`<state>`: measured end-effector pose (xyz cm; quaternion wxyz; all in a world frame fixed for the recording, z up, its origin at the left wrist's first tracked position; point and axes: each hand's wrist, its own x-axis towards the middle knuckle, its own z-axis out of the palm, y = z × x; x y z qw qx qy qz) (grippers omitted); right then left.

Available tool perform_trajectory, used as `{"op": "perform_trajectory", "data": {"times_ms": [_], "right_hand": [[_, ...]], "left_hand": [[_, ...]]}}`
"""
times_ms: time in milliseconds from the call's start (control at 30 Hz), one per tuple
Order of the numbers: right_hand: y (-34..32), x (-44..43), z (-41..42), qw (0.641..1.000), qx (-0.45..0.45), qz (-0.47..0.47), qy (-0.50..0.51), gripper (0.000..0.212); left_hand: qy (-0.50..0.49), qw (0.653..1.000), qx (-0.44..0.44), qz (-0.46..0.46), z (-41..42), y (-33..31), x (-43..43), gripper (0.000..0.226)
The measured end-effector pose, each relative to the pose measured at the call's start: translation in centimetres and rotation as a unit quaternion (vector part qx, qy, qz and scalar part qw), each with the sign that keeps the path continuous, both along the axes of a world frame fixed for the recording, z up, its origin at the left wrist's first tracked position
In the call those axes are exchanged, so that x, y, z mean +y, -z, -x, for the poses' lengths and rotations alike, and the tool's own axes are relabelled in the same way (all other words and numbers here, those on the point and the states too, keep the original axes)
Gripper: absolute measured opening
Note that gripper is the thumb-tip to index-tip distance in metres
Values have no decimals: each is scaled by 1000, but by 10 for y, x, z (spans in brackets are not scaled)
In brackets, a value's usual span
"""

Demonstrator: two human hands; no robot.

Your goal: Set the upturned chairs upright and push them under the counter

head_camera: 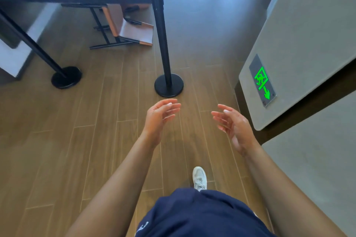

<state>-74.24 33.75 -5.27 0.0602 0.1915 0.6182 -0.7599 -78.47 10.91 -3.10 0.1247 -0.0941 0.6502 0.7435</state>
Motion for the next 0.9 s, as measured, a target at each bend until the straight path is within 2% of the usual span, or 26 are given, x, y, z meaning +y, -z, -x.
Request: {"op": "perform_trajectory", "data": {"times_ms": [300, 567, 900], "right_hand": [[-1, 77, 124, 1000, -9, -10, -19, 22], [8, 103, 219, 999, -20, -16, -19, 22], [9, 129, 378, 999, -28, -28, 11, 24]], "left_hand": [[-10, 1000, 10, -3, 118, -7, 69, 24], [-10, 1000, 0, 10, 214, 4, 95, 24], [50, 998, -13, 27, 390, 17, 132, 23]]}}
